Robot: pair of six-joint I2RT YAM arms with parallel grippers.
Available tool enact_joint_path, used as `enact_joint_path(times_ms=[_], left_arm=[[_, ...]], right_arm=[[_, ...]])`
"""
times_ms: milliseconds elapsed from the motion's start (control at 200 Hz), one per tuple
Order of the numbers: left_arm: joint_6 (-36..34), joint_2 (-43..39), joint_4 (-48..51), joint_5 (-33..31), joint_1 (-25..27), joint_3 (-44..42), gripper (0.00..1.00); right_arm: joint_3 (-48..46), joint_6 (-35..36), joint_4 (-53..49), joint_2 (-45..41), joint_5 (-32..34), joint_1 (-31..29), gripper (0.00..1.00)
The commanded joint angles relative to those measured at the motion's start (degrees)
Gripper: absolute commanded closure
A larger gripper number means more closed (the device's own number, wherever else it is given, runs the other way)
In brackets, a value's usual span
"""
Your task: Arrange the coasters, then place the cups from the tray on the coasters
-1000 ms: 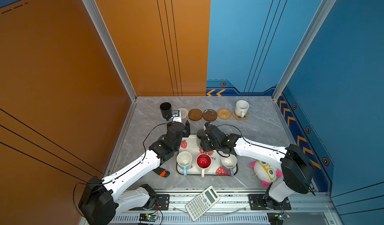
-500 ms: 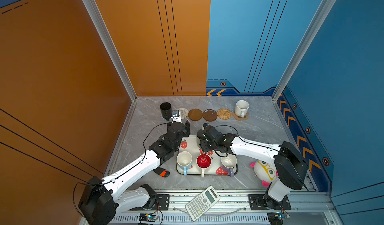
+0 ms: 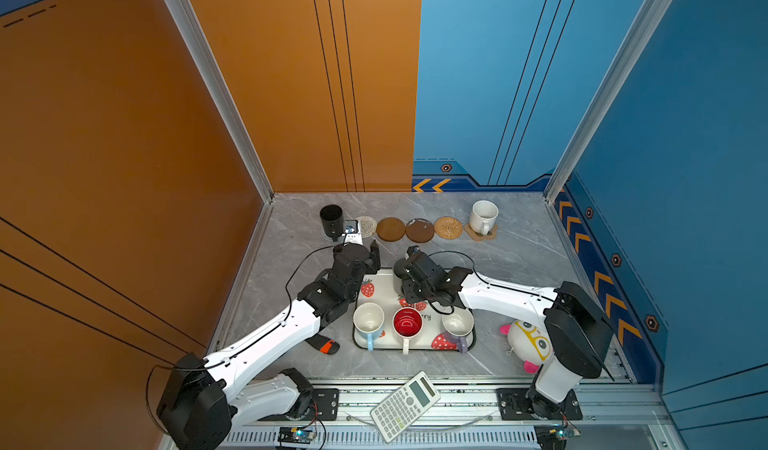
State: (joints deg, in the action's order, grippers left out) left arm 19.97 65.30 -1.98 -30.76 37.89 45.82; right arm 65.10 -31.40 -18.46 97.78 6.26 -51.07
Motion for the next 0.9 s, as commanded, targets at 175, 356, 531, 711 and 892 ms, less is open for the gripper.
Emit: enact_joint_path(times_ms=[175, 356, 531, 711, 892], left_arm=[[0.6, -0.3, -0.6, 1.0, -0.7, 0.1, 0.29], [0.4, -0.4, -0.2, 0.7, -1.0, 0.1, 0.29], [0.6, -0.9, -0.1, 0.7, -1.2, -0.1, 0.29], [0.7, -0.9, 0.0, 0.9, -1.3, -0.2, 0.29], [0.9, -1.0, 0.0, 0.9, -1.4, -0.3, 0.29]], right_arm=[[1.8, -0.5, -0.1, 1.1, 2.6, -0.3, 0.51], [2.0, -0.3, -0.1, 1.4, 2.6, -0.3, 0.51], [2.1, -0.3, -0.1, 1.8, 2.5, -0.3, 0.51], [2.3, -0.4, -0.1, 2.4, 2.2, -0.3, 0.52], [2.3, -0.5, -0.1, 2.5, 2.3, -0.3, 0.53]])
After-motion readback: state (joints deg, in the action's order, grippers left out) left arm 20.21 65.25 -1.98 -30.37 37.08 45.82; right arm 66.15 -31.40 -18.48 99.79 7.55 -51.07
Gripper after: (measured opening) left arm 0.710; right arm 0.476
